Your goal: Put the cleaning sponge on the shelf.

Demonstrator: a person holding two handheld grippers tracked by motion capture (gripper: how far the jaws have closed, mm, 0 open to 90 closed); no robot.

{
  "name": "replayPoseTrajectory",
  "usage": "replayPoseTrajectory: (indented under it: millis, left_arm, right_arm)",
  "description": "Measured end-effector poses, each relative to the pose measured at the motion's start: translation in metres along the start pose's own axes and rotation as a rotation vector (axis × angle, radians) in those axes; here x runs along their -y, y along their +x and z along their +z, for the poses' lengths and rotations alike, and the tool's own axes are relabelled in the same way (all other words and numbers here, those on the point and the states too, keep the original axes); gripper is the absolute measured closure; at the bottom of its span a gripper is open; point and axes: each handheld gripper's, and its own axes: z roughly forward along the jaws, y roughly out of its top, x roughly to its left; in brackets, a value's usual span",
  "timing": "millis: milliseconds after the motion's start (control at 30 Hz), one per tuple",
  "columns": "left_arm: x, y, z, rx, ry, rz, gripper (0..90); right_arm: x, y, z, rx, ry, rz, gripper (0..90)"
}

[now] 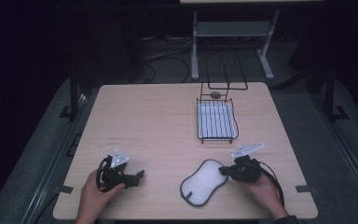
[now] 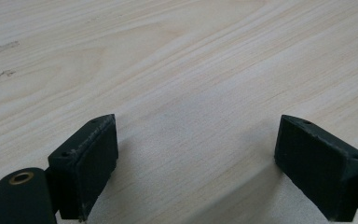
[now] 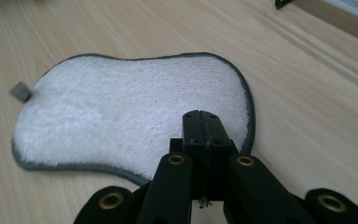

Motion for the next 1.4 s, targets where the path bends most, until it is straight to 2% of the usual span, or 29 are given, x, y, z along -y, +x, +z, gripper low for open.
replayPoseTrajectory:
  millis: [467,733,833,967,1267,1400]
  left_arm:
    - [0.0,0.0,0.0,-0.001,0.002,0.0,12.6]
    - [0.0,0.0,0.0,-0.002,-0.002,-0.001,12.6]
    - [0.001,0.0,0.0,-0.002,-0.002,0.0,12.6]
    - [0.001,0.0,0.0,-0.002,-0.002,-0.001,12.6]
    - [0.001,0.0,0.0,-0.002,-0.002,0.0,12.6]
    - [0.0,0.0,-0.001,-0.002,0.001,0.001,12.6]
  right_arm:
    - [-0.011,-0.003,0.007,-0.002,-0.008,-0.003,89.9]
    - [-0.007,0.022,0.001,-0.049,-0.024,-0.03,89.8]
    - [-0.001,0.032,-0.001,-0.06,-0.012,-0.043,89.9]
    - [0.004,0.04,0.002,-0.046,0.028,-0.064,89.9]
    - [-0.004,0.027,0.008,-0.01,0.027,-0.055,89.9]
    - [-0.01,0.015,0.011,0.011,0.026,-0.051,89.9]
